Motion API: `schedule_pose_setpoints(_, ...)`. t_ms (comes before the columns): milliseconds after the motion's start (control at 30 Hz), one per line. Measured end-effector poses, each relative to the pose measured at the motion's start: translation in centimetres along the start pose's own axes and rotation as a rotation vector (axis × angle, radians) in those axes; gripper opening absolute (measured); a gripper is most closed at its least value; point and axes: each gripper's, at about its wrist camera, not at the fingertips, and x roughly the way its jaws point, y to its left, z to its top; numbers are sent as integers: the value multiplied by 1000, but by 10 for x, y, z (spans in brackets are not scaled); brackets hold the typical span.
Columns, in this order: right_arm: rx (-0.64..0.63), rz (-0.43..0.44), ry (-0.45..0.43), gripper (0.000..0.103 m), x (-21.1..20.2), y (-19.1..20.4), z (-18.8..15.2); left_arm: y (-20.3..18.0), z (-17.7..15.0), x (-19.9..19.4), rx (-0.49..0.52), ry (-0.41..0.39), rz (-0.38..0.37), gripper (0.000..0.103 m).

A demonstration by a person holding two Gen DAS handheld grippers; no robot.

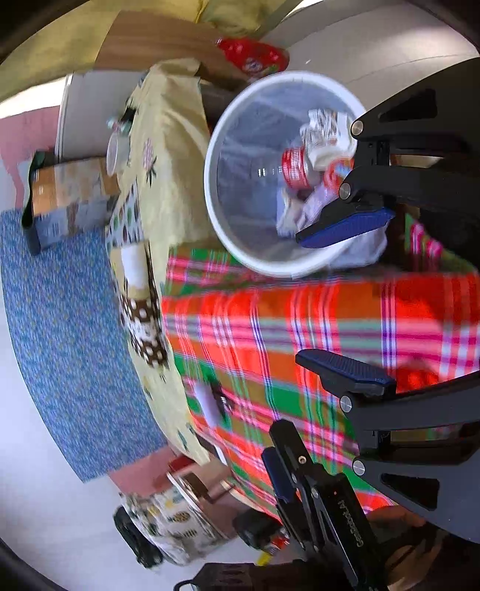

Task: Collect trash
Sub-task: 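Move both open tools back over the foam roll and coffee stick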

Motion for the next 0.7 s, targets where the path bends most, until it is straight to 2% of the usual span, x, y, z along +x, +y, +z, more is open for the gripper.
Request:
schedule_pose_setpoints(367, -93, 104, 33, 59, 10, 50, -6, 50, -24, -33, -77, -15, 126, 57)
schedule_pose_setpoints(700, -141, 129, 36, 59, 12, 74, -5, 71, -32, -48, -108, -27, 167, 57)
